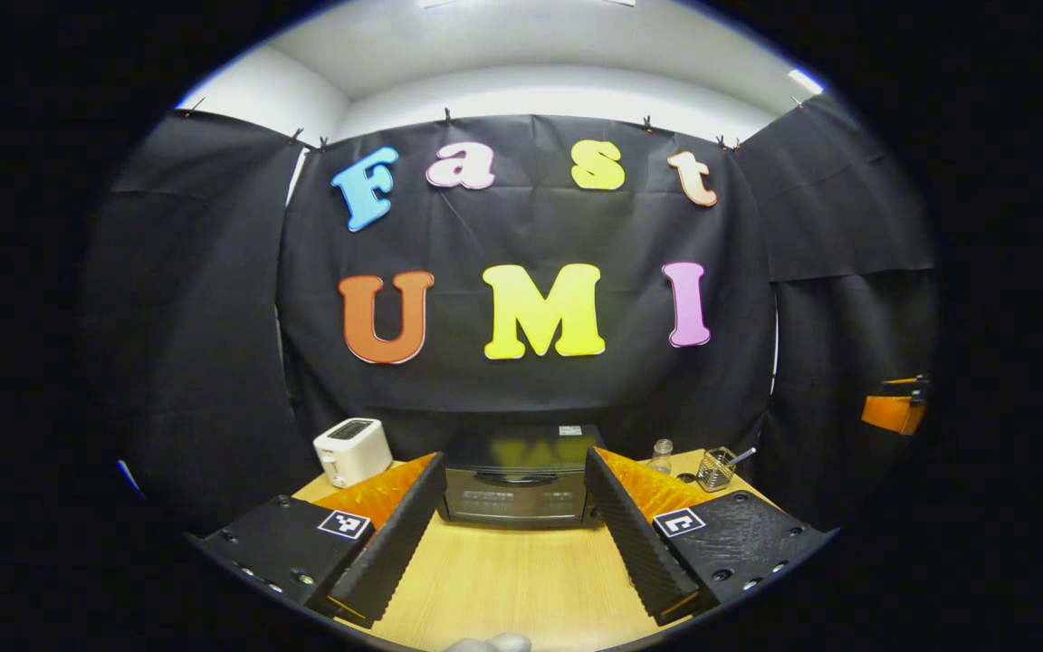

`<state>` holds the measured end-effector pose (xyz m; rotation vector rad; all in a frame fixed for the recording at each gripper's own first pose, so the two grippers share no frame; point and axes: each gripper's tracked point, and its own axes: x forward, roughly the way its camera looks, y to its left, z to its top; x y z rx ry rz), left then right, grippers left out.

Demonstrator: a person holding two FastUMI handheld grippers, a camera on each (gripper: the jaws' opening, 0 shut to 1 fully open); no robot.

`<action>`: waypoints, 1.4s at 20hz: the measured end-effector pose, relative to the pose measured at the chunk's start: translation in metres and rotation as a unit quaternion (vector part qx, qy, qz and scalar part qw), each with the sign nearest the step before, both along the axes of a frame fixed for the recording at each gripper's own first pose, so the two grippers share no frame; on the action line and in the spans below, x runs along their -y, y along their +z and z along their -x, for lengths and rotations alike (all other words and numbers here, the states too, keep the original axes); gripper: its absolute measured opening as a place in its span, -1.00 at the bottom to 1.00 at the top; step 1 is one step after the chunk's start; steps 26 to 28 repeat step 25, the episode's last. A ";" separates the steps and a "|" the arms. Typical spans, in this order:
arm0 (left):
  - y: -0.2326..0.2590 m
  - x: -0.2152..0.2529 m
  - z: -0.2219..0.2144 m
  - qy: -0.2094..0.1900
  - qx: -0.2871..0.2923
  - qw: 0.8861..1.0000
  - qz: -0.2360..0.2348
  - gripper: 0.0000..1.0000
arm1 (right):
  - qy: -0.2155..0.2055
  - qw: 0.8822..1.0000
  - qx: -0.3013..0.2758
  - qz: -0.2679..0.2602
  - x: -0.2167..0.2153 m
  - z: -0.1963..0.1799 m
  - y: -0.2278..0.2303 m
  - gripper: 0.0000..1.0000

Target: Open the electric oven with the left hand, put the food in, and close the electric oven.

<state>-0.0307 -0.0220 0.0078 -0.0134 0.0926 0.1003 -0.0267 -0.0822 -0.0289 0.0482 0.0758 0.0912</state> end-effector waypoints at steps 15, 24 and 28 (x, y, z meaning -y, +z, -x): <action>0.042 -0.035 0.052 0.003 0.049 0.999 -0.002 0.95 | -0.032 0.999 0.039 -0.001 -0.036 0.021 0.026 0.99; 0.048 -0.048 0.042 -0.045 0.062 0.997 -0.001 0.95 | -0.068 0.996 0.049 -0.010 -0.054 0.034 0.041 0.98; 0.048 -0.049 0.043 -0.048 0.063 0.997 0.001 0.95 | -0.073 0.996 0.051 -0.008 -0.053 0.036 0.042 0.99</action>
